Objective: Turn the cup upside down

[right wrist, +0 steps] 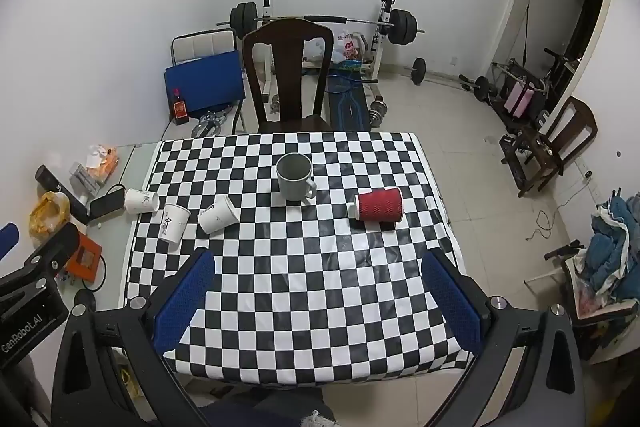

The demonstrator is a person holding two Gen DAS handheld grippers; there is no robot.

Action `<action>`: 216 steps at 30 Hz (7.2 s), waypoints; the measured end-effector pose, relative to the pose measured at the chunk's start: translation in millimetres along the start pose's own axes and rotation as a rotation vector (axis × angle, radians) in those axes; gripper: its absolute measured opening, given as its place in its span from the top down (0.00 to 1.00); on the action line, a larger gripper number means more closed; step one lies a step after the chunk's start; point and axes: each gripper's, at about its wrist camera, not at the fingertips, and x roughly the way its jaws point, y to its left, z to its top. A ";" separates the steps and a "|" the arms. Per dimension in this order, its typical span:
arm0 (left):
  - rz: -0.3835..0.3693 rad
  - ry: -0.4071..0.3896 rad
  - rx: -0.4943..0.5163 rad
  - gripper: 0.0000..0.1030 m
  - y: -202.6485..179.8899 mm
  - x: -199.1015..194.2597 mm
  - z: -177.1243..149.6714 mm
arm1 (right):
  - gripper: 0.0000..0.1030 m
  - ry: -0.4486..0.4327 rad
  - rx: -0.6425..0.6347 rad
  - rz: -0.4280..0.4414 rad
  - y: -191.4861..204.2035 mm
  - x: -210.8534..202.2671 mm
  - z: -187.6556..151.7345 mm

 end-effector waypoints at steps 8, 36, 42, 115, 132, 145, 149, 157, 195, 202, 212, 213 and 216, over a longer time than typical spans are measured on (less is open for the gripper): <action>0.003 0.012 0.004 0.00 0.3 0.4 0.3 | 0.00 -0.007 -0.006 0.003 -1.8 0.3 -0.7; 0.002 0.021 0.005 0.00 0.2 1.3 0.8 | 0.00 -0.021 -0.009 -0.013 2.4 -4.6 7.0; 0.002 0.019 0.006 0.00 0.2 1.4 0.8 | 0.00 -0.025 -0.007 -0.011 1.6 -6.4 5.5; 0.303 0.372 -0.240 0.00 148.8 266.5 -20.0 | 0.00 0.446 -0.133 0.029 145.5 289.6 -24.9; 0.020 0.615 -0.798 0.18 239.0 493.0 0.0 | 0.13 0.690 0.104 -0.088 207.1 457.9 -64.4; 0.088 0.577 -0.664 0.34 234.4 531.0 18.7 | 0.13 0.736 0.136 -0.103 201.8 493.7 -68.4; 0.132 0.535 -0.506 0.35 220.0 517.1 24.1 | 0.13 0.740 0.143 -0.089 180.1 498.9 -63.1; 0.210 0.430 -0.257 0.35 198.5 452.2 15.5 | 0.13 0.720 0.126 -0.049 152.7 470.6 -61.3; -0.170 0.731 0.289 0.36 -180.5 380.3 -153.4 | 0.13 0.755 0.038 -0.158 -126.8 410.4 -185.5; -0.168 0.794 0.333 0.33 -207.8 414.7 -163.8 | 0.13 0.771 0.131 -0.198 -169.3 412.2 -195.4; -0.160 0.832 0.324 0.20 -219.4 445.3 -155.0 | 0.13 0.768 0.169 -0.195 -180.5 413.3 -196.5; -0.158 0.830 0.327 0.16 -215.2 445.0 -152.7 | 0.13 0.767 0.170 -0.196 -178.4 412.4 -194.5; -0.157 0.820 0.320 0.12 -217.8 446.1 -148.1 | 0.13 0.766 0.174 -0.191 -180.3 414.0 -195.3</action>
